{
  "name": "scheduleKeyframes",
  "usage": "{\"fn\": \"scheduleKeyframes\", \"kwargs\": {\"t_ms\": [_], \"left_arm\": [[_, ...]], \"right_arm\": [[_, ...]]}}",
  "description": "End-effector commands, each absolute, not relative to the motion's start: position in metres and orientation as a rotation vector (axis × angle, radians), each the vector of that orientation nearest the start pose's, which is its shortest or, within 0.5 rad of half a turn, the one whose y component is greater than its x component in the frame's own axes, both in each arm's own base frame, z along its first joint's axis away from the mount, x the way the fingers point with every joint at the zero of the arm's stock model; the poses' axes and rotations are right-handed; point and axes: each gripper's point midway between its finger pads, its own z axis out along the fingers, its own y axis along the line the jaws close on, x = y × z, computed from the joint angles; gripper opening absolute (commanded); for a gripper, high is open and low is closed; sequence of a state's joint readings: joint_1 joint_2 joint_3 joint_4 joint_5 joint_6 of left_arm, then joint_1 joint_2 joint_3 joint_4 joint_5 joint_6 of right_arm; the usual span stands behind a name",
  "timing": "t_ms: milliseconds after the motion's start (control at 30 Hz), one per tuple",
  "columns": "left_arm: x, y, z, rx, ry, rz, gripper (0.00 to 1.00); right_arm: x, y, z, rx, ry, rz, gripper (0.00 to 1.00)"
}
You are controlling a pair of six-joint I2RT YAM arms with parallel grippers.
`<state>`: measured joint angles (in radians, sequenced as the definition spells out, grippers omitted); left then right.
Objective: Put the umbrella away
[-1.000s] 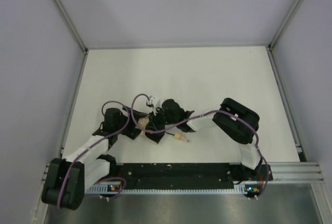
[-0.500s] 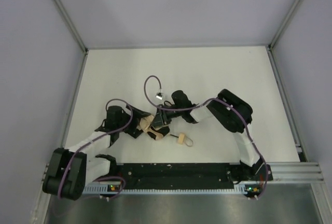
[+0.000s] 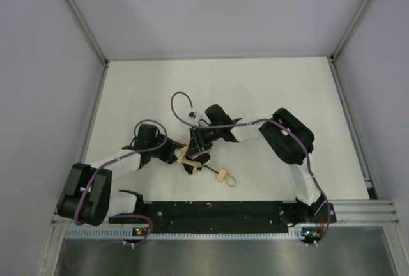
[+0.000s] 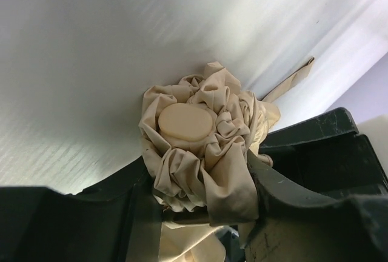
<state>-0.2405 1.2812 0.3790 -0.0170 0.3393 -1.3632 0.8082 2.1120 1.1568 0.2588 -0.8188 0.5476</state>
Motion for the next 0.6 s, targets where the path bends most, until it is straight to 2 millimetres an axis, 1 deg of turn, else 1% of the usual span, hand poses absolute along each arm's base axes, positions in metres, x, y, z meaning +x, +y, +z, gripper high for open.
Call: {"fn": "scheduleKeyframes", "kwargs": {"t_ms": [0,33,67,100,133,167,200,267,300,367,400,433,500,567], "left_arm": [[0.203,-0.125,-0.029,-1.451,2.550,-0.553,0.03],[0.203,-0.125,-0.028,-1.464,2.545,-0.556,0.00],[0.202,-0.125,-0.028,-1.465,2.546,-0.555,0.00],[0.205,-0.125,-0.024,-1.480,2.532,-0.559,0.00],[0.206,-0.126,-0.022,-1.481,2.534,-0.560,0.00],[0.213,-0.128,-0.017,-1.470,2.521,-0.578,0.00],[0.211,-0.126,-0.016,-1.482,2.535,-0.546,0.00],[0.213,-0.126,-0.014,-1.488,2.529,-0.541,0.00],[0.206,-0.123,-0.017,-1.506,2.551,-0.504,0.00],[0.204,-0.124,-0.018,-1.511,2.563,-0.508,0.00],[0.192,-0.122,-0.021,-1.538,2.601,-0.466,0.00],[0.214,-0.130,-0.005,-1.555,2.559,-0.519,0.00],[0.213,-0.130,-0.003,-1.573,2.573,-0.495,0.00],[0.212,-0.130,-0.002,-1.602,2.574,-0.488,0.00]], "right_arm": [[0.210,0.413,0.024,-0.980,2.498,1.217,0.49],[0.214,0.414,0.035,-0.994,2.469,1.190,0.60],[0.219,0.414,0.048,-1.011,2.441,1.169,0.77],[0.222,0.414,0.057,-1.025,2.424,1.140,0.82],[0.227,0.413,0.066,-1.038,2.407,1.100,0.83],[0.229,0.412,0.074,-1.057,2.380,1.074,0.84],[0.230,0.414,0.084,-1.084,2.342,1.040,0.84],[0.230,0.415,0.092,-1.120,2.293,0.950,0.84],[0.227,0.414,0.092,-1.143,2.279,0.899,0.83],[0.226,0.410,0.083,-1.157,2.259,0.754,0.82],[0.227,0.407,0.077,-1.169,2.246,0.680,0.81],[0.224,0.407,0.071,-1.179,2.240,0.614,0.80],[0.216,0.411,0.062,-1.229,2.208,0.550,0.79],[0.213,0.417,0.051,-1.238,2.186,0.503,0.78]]}}
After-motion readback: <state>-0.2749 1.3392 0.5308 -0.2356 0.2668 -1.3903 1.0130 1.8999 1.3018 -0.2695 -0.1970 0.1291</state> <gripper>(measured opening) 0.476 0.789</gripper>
